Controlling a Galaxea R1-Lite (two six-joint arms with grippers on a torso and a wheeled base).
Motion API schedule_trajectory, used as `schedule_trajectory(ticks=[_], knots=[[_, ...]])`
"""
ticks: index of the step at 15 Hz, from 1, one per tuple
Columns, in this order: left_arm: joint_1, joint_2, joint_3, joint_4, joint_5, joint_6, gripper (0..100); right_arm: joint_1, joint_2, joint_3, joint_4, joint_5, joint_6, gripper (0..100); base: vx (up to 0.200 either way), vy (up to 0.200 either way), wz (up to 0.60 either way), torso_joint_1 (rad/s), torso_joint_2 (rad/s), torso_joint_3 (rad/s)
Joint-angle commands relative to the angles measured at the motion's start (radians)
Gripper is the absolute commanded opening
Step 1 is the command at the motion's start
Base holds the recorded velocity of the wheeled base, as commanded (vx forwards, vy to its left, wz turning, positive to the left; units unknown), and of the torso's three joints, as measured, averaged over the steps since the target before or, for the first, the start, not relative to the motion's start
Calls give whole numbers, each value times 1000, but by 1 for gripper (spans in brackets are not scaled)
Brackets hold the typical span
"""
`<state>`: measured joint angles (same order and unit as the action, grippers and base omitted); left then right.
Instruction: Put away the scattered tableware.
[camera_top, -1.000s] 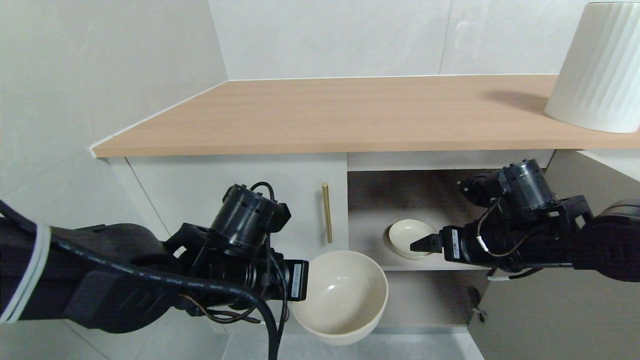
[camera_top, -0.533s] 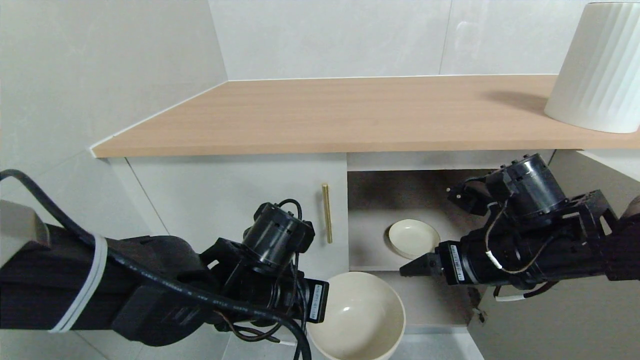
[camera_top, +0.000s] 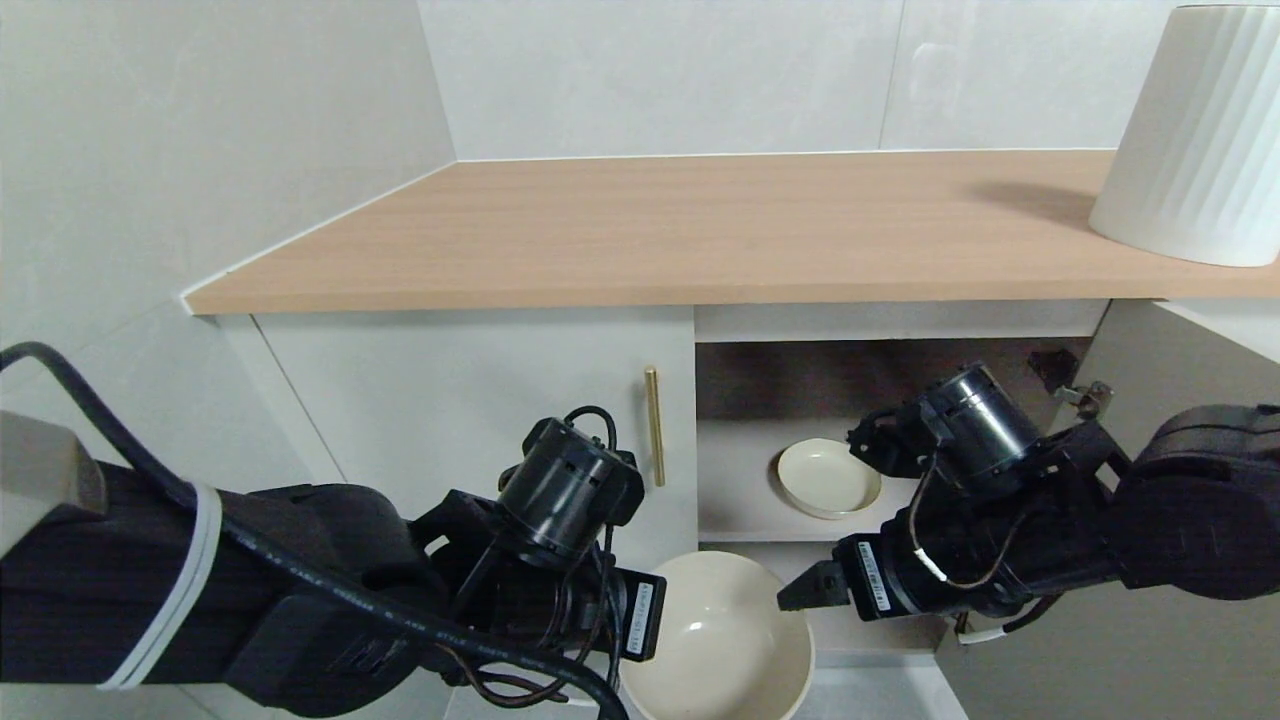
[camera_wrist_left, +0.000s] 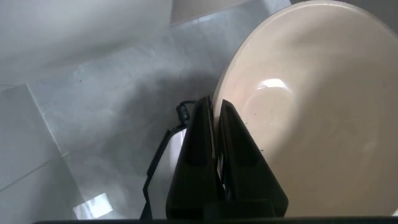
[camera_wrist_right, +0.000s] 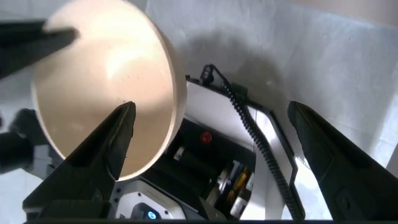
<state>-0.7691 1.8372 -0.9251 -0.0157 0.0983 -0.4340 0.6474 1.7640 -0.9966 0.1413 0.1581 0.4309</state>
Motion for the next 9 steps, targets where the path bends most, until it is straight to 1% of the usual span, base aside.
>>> schedule_trajectory(ticks=[1, 5, 6, 9], knots=[[-4, -3, 0, -1, 3, 0, 0, 8, 28, 1, 1, 0, 2, 100, 0, 0, 0, 0, 0, 0], [-10, -6, 0, 0, 3, 0, 0, 20, 45, 3, 1, 0, 2, 100, 0, 0, 0, 0, 0, 0], [-12, -4, 0, -1, 3, 0, 0, 20, 46, 3, 0, 0, 2, 0, 0, 0, 0, 0, 0, 0], [-15, 0, 2, 0, 3, -2, 0, 29, 46, 3, 0, 0, 2, 0, 0, 0, 0, 0, 0, 0]])
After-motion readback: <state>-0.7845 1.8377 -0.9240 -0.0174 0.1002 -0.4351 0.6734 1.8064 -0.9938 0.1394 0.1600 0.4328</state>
